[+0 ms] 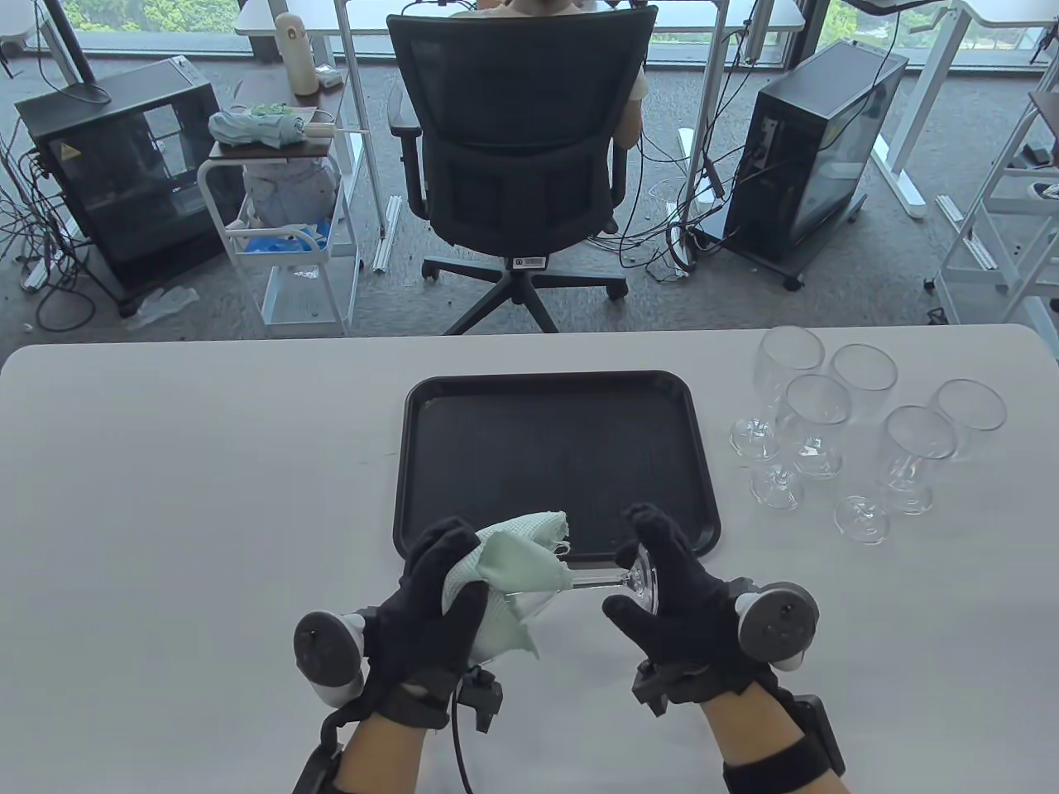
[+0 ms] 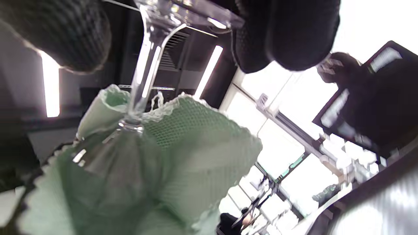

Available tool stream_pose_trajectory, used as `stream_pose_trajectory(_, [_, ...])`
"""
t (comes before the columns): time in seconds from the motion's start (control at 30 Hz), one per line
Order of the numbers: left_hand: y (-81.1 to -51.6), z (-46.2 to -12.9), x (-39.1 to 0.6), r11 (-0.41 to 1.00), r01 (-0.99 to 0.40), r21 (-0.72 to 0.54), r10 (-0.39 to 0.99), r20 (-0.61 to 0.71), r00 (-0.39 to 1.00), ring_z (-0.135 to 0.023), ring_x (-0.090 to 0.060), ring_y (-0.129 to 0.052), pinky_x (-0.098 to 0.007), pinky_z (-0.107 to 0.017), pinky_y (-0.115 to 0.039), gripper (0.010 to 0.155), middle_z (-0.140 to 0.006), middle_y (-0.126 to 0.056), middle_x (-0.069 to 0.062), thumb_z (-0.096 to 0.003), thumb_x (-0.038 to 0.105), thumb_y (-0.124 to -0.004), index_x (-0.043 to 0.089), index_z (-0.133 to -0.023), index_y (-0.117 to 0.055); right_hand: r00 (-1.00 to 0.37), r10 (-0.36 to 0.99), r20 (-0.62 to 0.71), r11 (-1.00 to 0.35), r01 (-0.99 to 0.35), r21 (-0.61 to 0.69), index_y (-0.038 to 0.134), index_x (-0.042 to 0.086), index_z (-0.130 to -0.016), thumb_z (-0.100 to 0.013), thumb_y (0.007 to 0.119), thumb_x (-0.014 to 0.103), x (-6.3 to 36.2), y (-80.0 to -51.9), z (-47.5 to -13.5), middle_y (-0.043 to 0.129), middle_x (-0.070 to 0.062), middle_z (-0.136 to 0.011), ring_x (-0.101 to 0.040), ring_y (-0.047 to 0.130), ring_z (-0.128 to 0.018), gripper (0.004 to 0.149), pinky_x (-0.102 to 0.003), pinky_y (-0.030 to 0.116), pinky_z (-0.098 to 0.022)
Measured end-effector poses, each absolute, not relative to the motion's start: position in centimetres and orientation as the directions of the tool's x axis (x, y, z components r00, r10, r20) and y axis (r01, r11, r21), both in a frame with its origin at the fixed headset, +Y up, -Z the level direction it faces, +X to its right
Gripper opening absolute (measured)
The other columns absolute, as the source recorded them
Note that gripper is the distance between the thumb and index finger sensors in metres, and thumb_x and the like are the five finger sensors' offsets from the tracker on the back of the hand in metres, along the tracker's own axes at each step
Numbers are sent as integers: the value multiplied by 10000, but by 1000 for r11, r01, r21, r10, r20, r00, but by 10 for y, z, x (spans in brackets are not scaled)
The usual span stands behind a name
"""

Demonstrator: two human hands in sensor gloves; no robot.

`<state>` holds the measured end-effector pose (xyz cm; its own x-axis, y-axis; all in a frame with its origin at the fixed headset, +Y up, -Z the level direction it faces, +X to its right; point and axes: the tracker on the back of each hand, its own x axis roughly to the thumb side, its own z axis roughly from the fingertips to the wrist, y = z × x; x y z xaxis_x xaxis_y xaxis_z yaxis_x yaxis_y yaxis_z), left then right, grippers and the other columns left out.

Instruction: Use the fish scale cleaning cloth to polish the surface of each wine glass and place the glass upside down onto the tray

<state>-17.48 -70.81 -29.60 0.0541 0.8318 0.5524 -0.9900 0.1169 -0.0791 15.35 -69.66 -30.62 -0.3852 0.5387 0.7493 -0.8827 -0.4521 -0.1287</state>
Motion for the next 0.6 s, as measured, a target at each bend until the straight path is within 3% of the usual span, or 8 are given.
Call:
stream_pose_trajectory(0.07, [-709, -296, -173, 90, -989, -119, 839, 545, 11, -974, -396, -623, -571, -492, -828, 650, -1136, -512, -66, -510, 673, -786, 344, -1040, -606, -419, 525, 741, -453, -875, -174, 378, 362, -1039, -444, 838, 620, 153, -695, -304, 613, -146, -997, -345, 893, -621, 795, -389, 886, -376])
stream_pose_trajectory(0.17, [-707, -295, -172, 158, -981, -116, 788, 613, 54, -1000, -374, -589, -555, -520, -812, 670, -1151, -477, -52, -498, 695, -777, 371, -1049, -578, -286, 764, 578, -349, -937, -2, 472, 315, -1037, -454, 736, 724, 154, -700, -312, 710, -171, -899, -299, 930, -457, 760, -334, 888, -227])
stream_pose_trajectory(0.2, [-706, -294, -172, 181, -980, -87, 769, 633, 86, -1004, -369, -582, -556, -525, -807, 670, -1152, -473, -47, -493, 695, -779, 377, -1047, -577, -210, 860, 464, -290, -951, 108, 477, 293, -1042, -455, 737, 715, 153, -703, -313, 700, -195, -900, -328, 916, -460, 769, -363, 873, -231])
stream_pose_trajectory(0.23, [-705, -293, -173, 191, -980, -59, 758, 643, 109, -999, -366, -598, -553, -514, -815, 664, -1147, -491, -45, -489, 695, -779, 376, -1040, -591, -179, 884, 433, -271, -949, 160, 462, 286, -1048, -457, 755, 698, 153, -704, -314, 671, -212, -918, -362, 898, -487, 779, -397, 862, -256])
stream_pose_trajectory(0.37, [-706, -295, -176, 176, -983, -45, 790, 602, 114, -968, -384, -642, -557, -484, -838, 642, -1129, -537, -56, -500, 682, -781, 355, -1030, -622, -326, 702, 633, -448, -893, 36, 281, 298, -1071, -443, 826, 642, 153, -700, -311, 510, -191, -1068, -413, 882, -622, 900, -471, 866, -377])
stream_pose_trajectory(0.47, [-712, -299, -178, 92, -990, -109, 858, 513, 23, -964, -393, -646, -559, -477, -838, 640, -1129, -539, -63, -510, 680, -776, 346, -1034, -625, -492, 410, 768, -563, -799, -211, 223, 317, -1052, -425, 865, 615, 152, -693, -303, 504, -164, -1061, -355, 897, -648, 946, -429, 892, -407])
stream_pose_trajectory(0.53, [-714, -300, -177, 68, -990, -127, 868, 497, -4, -967, -393, -639, -557, -480, -835, 637, -1132, -532, -66, -518, 681, -768, 349, -1040, -616, -473, 430, 769, -533, -821, -207, 284, 324, -1053, -430, 871, 597, 152, -692, -301, 572, -169, -1014, -352, 907, -609, 898, -411, 896, -377])
stream_pose_trajectory(0.6, [-713, -299, -174, 97, -986, -134, 854, 520, 13, -973, -386, -632, -545, -486, -836, 652, -1140, -517, -60, -509, 695, -761, 362, -1047, -603, -419, 558, 717, -481, -867, -132, 368, 342, -1045, -441, 838, 626, 154, -695, -305, 612, -164, -978, -332, 908, -550, 816, -376, 889, -321])
